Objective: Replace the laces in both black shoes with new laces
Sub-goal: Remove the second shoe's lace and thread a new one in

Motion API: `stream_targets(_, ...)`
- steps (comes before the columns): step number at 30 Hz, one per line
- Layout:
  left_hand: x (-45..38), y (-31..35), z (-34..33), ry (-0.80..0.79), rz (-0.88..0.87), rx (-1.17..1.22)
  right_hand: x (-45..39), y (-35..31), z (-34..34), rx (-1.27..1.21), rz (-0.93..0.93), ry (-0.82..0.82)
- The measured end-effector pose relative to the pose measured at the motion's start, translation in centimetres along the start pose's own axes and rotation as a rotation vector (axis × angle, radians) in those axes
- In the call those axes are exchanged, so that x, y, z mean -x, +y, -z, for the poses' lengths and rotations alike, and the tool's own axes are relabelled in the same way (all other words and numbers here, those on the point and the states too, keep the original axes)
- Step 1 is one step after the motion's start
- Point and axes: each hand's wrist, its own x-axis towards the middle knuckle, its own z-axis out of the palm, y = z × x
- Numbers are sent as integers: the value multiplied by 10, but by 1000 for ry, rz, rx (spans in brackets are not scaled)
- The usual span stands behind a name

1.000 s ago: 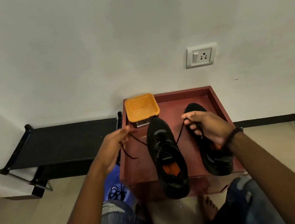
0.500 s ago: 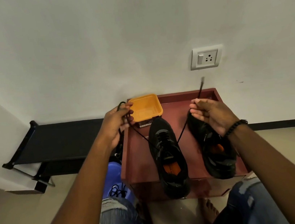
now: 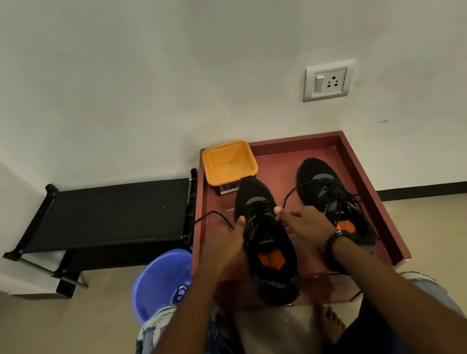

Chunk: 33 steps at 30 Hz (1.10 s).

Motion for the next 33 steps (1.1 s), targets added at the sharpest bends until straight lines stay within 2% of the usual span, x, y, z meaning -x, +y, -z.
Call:
stream_targets(1, 5, 2, -9, -89, 83, 194, -2, 2, -3, -64, 3, 1)
stream_targets(2, 7, 3, -16, -100, 144, 344, -6, 5, -6, -85, 18, 3)
stream_targets(4, 7, 4, -30, -33, 212, 519, -6, 9, -11, -90, 37, 16)
stream_targets(8, 2, 8, -42, 92, 217, 761, -1, 11, -12, -207, 0, 89)
stream_targets(11, 5, 3, -41, 181, 276, 914, 5, 8, -13, -433, -102, 97)
stream_targets(16, 3, -10, -41, 175, 396, 1122, 17, 7, -18, -729, -229, 112)
stream_targets(20, -1, -13, -44, 178, 457, 1187, 23, 4, -25, -886, -284, 178)
stream_targets(33, -9, -15, -39, 209, 454, 1194, 20, 4, -27, -949, -296, 230)
